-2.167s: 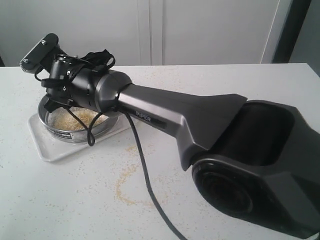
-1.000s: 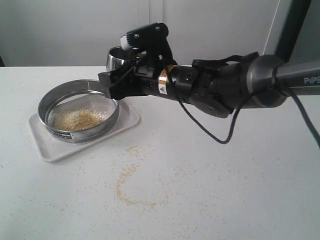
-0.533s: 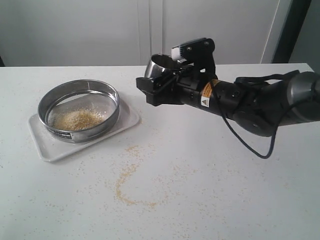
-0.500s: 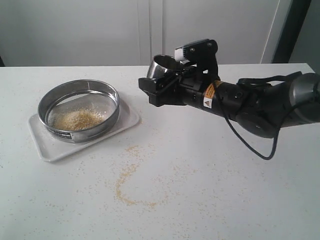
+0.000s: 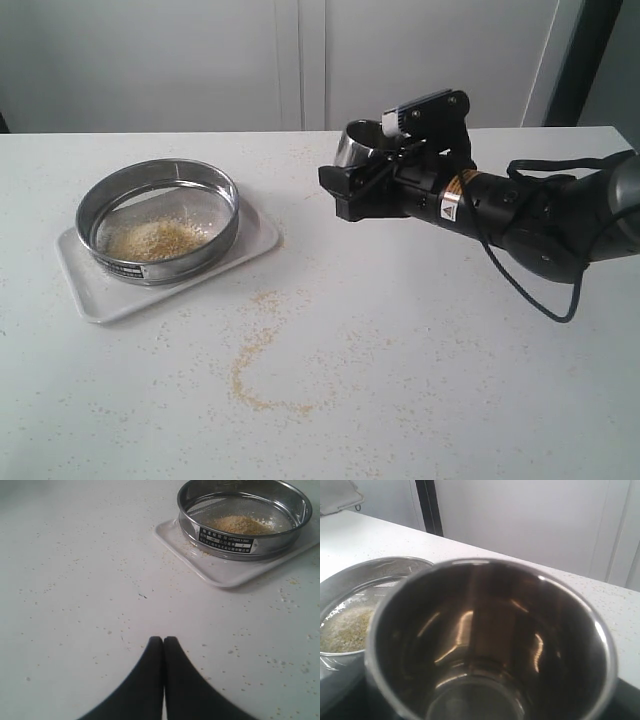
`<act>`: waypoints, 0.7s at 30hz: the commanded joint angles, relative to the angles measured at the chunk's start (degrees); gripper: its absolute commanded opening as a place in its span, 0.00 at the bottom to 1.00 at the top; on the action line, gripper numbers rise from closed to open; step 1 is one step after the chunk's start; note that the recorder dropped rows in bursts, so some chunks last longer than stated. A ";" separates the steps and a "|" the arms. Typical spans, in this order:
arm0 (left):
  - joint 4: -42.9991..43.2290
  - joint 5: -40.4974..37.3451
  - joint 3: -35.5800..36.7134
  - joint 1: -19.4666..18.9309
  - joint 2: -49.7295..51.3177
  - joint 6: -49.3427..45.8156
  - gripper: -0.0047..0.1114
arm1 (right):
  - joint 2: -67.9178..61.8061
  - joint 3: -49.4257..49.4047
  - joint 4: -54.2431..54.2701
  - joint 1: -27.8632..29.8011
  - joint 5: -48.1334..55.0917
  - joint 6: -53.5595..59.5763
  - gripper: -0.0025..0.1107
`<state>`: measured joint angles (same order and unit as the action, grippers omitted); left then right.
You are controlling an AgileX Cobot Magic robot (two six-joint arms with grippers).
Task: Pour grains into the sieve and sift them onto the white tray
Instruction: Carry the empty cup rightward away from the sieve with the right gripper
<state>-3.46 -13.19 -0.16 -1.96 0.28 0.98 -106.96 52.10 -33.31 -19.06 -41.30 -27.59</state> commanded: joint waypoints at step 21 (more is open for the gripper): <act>-0.38 -0.13 0.16 -0.19 -0.28 0.24 0.04 | -4.83 -0.23 5.22 4.56 -0.05 6.49 0.02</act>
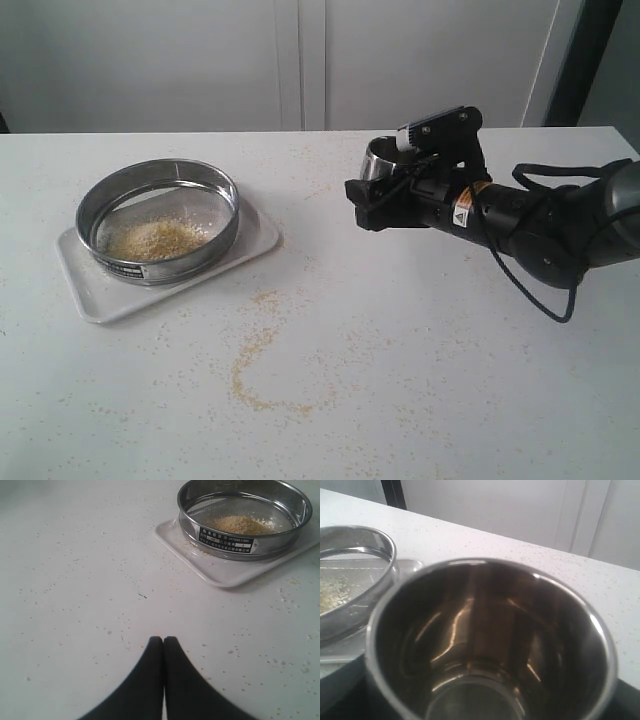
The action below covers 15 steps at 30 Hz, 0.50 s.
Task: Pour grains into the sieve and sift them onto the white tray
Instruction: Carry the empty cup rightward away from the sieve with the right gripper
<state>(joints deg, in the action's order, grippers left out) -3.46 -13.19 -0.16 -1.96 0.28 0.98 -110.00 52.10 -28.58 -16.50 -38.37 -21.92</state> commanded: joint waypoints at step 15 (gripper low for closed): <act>-0.38 -0.13 0.16 -0.19 -0.28 0.24 0.04 | -7.06 -0.23 9.33 6.35 -2.14 4.74 0.02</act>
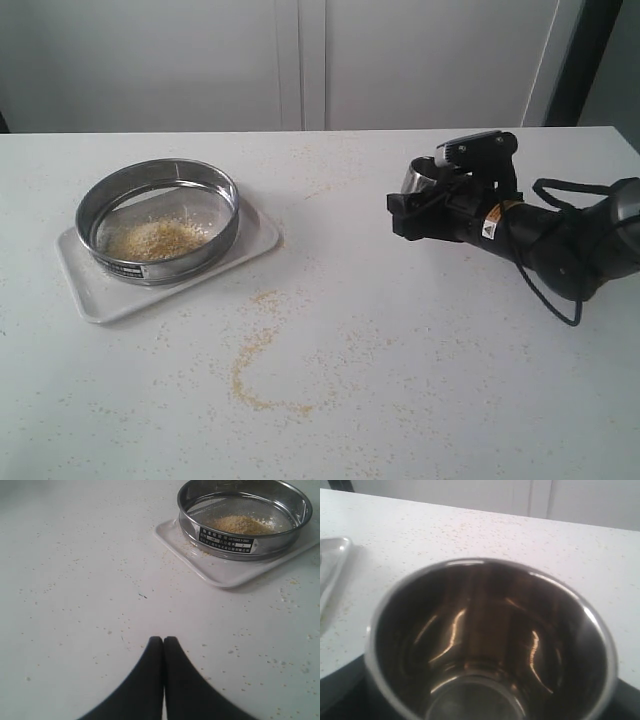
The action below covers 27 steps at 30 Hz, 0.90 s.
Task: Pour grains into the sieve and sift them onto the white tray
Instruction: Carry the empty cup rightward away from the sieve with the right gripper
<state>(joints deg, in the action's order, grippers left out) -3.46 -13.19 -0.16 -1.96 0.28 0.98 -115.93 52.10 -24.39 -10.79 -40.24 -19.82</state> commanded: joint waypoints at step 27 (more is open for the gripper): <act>-0.38 -0.13 0.16 -0.19 -0.28 0.24 0.04 | -10.91 2.09 21.01 0.64 -12.03 17.15 0.02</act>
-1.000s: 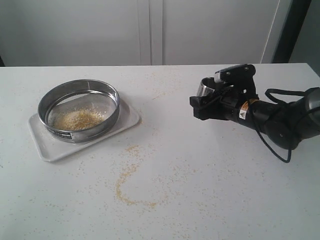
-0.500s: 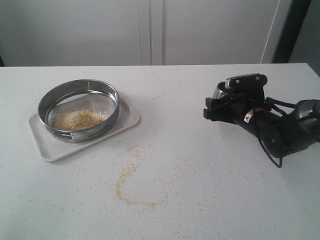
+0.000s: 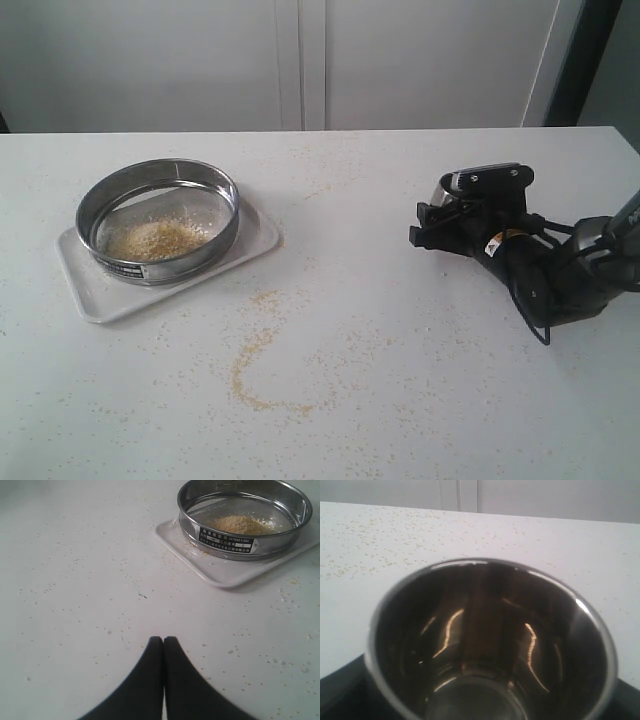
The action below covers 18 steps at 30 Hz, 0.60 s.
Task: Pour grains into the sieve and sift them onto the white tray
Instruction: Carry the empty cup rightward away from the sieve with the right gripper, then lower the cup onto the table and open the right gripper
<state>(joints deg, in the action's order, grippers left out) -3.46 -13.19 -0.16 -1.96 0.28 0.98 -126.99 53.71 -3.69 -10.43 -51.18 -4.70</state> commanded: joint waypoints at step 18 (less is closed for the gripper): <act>-0.38 -0.13 0.16 -0.19 -0.28 0.24 0.04 | -1.25 0.47 6.46 0.27 0.92 5.95 0.21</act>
<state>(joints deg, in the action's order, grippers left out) -3.46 -13.19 -0.16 -1.96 0.28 0.98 -127.95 53.83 2.65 -10.43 -49.80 0.60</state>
